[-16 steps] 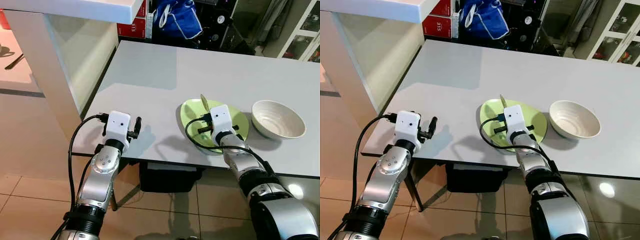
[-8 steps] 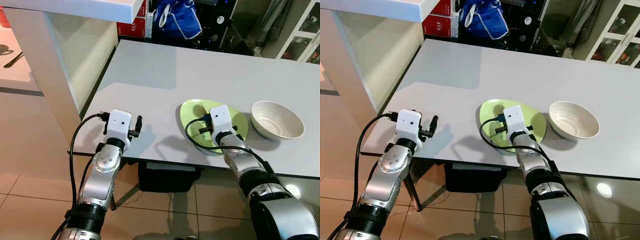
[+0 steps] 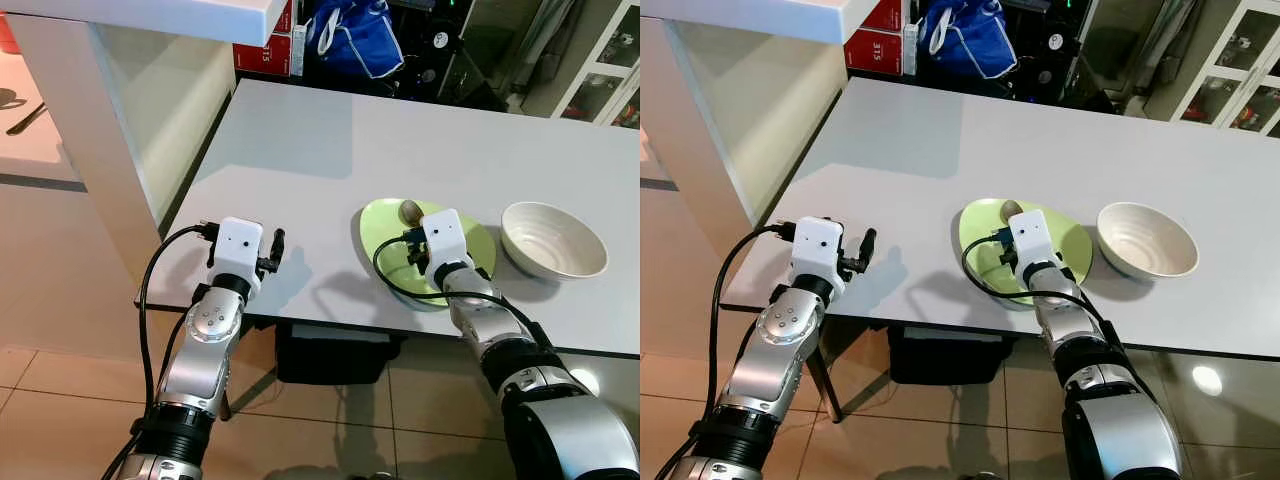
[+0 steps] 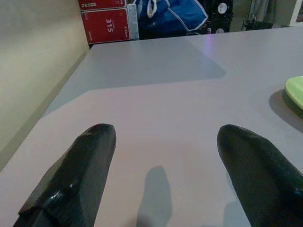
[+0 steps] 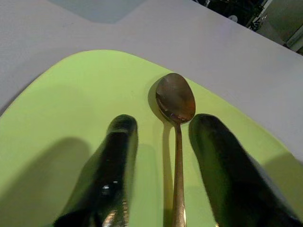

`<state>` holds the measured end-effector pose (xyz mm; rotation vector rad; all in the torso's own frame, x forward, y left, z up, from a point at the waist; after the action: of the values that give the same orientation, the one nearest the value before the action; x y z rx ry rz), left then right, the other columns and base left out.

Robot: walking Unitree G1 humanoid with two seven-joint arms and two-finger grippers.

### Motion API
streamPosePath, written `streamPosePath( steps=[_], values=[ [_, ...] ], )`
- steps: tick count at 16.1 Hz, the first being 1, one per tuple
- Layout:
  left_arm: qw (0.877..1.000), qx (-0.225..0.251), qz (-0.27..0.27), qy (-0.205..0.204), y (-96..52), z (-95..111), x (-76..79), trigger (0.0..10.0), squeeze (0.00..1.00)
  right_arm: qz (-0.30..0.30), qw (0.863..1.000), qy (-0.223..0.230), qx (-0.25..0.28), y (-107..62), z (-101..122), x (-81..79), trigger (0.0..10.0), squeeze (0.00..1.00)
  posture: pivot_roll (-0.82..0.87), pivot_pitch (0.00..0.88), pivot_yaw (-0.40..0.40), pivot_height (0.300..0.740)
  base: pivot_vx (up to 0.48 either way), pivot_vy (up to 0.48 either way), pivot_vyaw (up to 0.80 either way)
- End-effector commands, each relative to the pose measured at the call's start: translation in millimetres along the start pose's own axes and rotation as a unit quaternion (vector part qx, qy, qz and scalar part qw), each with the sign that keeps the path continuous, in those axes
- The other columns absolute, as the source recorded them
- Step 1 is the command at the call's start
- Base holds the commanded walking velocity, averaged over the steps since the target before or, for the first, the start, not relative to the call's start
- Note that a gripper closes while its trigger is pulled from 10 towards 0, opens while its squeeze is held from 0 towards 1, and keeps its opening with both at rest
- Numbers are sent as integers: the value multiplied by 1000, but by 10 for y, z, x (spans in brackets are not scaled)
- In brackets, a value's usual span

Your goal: Setting the table

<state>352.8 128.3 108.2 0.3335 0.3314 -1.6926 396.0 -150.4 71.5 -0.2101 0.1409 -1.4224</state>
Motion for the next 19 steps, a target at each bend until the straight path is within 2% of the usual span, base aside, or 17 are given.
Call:
streamPosePath(
  steps=[1, 2, 5, 6, 8, 10, 13, 15, 17, 19],
  values=[
    [1000, 6, 0, -2, 24, 42, 41, 10000, 0, 1, 1000, -15, 18, 7, 106, 45, 10000, 318, -6, 0, -113, 740, 0, 0, 0],
    [1000, 6, 0, -3, 26, 45, 47, 10000, 0, 3, 1000, -18, 23, 9, 135, 41, 10000, 0, -5, 0, -114, 740, 0, 0, 0],
    [1000, 8, 4, -8, 55, 61, 41, 10000, 0, 10, 998, -19, 54, 8, 303, 68, 10000, 0, -3, 0, -127, 740, 0, 0, 0],
    [1000, 10, 8, -13, 85, 78, 18, 10000, 0, 12, 997, -9, 82, -9, 464, 127, 10000, 0, -3, 0, -128, 740, 0, 0, 0],
    [1000, 14, 8, -18, 100, 111, 19, 10000, 0, 13, 994, 14, 105, -53, 596, 229, 10000, 0, -1, 0, -122, 740, 0, 0, 0],
    [1000, 16, 4, -19, 102, 114, 27, 10000, 0, 17, 994, 30, 108, -84, 591, 270, 10000, 0, 4, 0, -114, 740, 0, 0, 0],
    [999, 21, -7, -32, 97, 114, 16, 10000, 0, 14, 993, 62, 102, -198, 454, 413, 10000, 0, 20, 0, -88, 740, 0, 0, 0],
    [999, 23, -12, -34, 118, 135, -5, 10000, 0, 16, 991, 64, 113, -258, 447, 448, 10000, 0, 20, 0, -62, 740, 0, 0, 0],
    [999, 29, -31, -31, 153, 168, -25, 10000, 0, 18, 987, 88, 137, -363, 434, 443, 10000, 0, 16, 0, -19, 740, 0, 0, 0],
    [998, 25, -36, -41, 148, 147, -30, 10000, 0, 21, 988, 91, 126, -434, 280, 403, 10000, 0, 27, 0, -16, 740, 0, 0, 0]
  ],
)
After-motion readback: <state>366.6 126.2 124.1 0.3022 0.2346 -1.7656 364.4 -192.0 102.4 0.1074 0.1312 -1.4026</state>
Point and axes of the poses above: a point about 5 cm out from each wrist's last joint towards the gripper, its own y axis pointing out of the wrist towards the gripper, its own z axis along the axis of the wrist's last joint, x = y × z, the point moved 4 cm from there along y, pointing out of the wrist towards the gripper, and after that the axes turned 13 degrees about y, right-handed, at the moved point
